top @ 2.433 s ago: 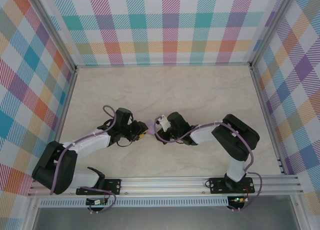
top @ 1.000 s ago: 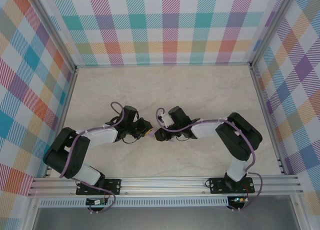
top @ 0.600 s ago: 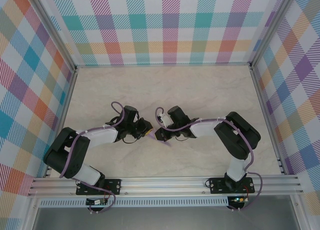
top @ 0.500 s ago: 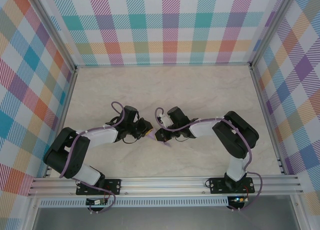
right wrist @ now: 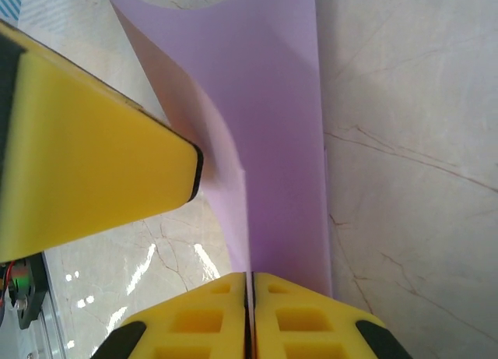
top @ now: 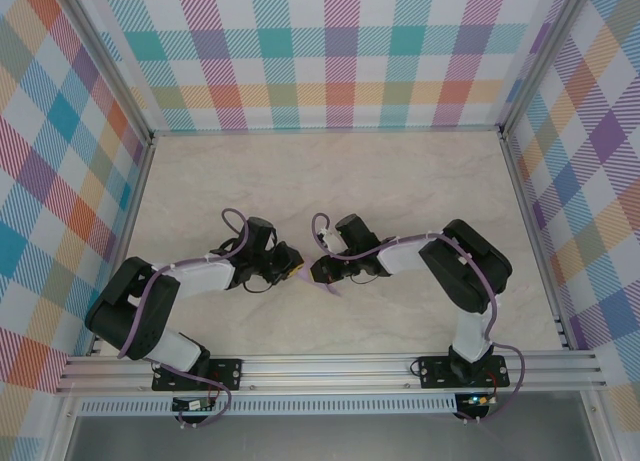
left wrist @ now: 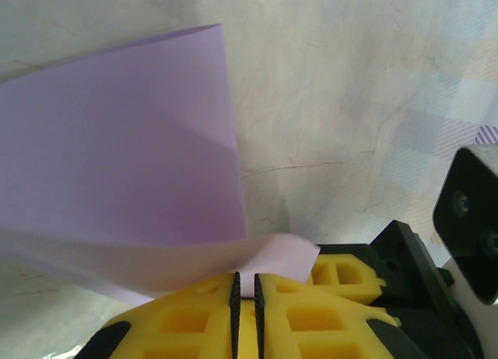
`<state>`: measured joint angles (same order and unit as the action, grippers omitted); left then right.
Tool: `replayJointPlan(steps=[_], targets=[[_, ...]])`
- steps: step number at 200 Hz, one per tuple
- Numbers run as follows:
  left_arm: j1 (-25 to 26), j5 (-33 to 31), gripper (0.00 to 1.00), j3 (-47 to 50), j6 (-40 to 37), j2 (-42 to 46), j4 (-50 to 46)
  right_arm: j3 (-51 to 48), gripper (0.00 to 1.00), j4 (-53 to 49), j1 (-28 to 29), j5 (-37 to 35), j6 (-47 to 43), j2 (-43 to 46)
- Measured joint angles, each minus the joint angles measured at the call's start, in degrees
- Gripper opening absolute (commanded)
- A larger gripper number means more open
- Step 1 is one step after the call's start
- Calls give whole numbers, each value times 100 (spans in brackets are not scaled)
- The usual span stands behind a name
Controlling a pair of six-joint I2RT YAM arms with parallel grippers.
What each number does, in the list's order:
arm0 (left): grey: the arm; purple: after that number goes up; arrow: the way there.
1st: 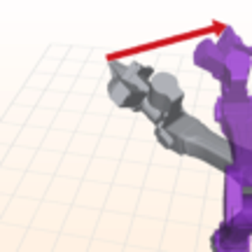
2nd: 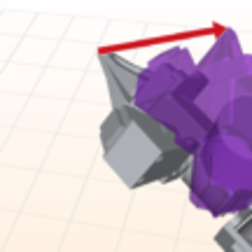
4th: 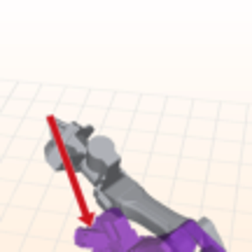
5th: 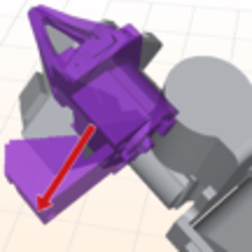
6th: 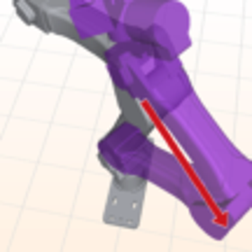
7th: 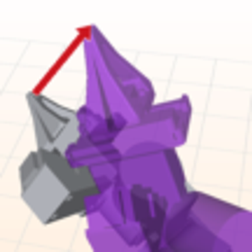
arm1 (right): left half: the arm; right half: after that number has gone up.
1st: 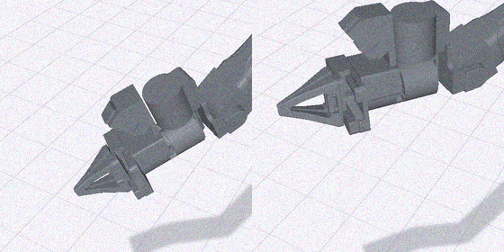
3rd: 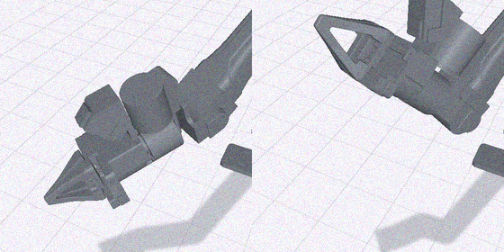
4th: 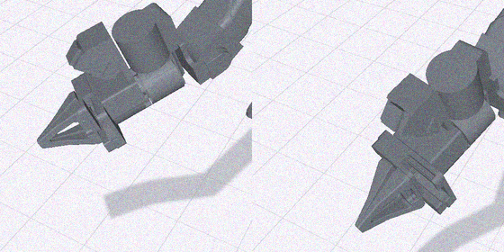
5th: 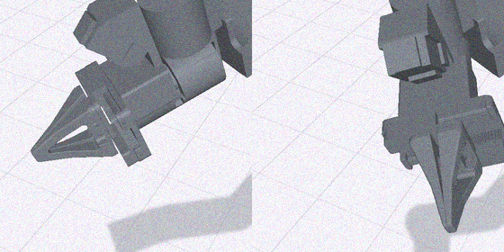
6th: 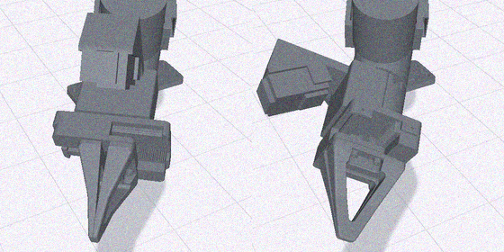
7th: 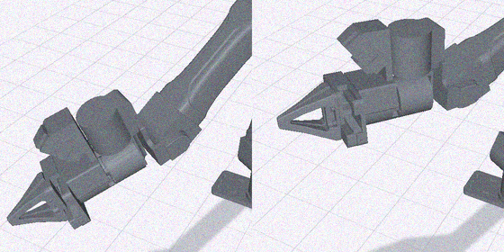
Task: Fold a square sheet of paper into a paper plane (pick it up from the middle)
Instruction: Fold the wing for the fifth time at the center of the table.
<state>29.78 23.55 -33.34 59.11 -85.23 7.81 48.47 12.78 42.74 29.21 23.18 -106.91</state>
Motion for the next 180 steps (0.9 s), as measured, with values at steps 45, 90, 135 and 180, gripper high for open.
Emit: replayJointPlan(steps=[45, 90, 135, 180], targets=[[26, -4, 14, 22, 2, 0, 13, 94, 10, -122, -2, 37, -4, -59], [35, 0, 15, 24, 4, 0, 181, 210, 10, -293, -13, 133, -22, -116], [96, 42, 14, 35, 4, -7, 317, 470, 9, -616, -26, 208, -199, -240], [122, 33, 12, 127, 7, -33, 326, 695, 9, -929, -28, 258, -378, -337]])
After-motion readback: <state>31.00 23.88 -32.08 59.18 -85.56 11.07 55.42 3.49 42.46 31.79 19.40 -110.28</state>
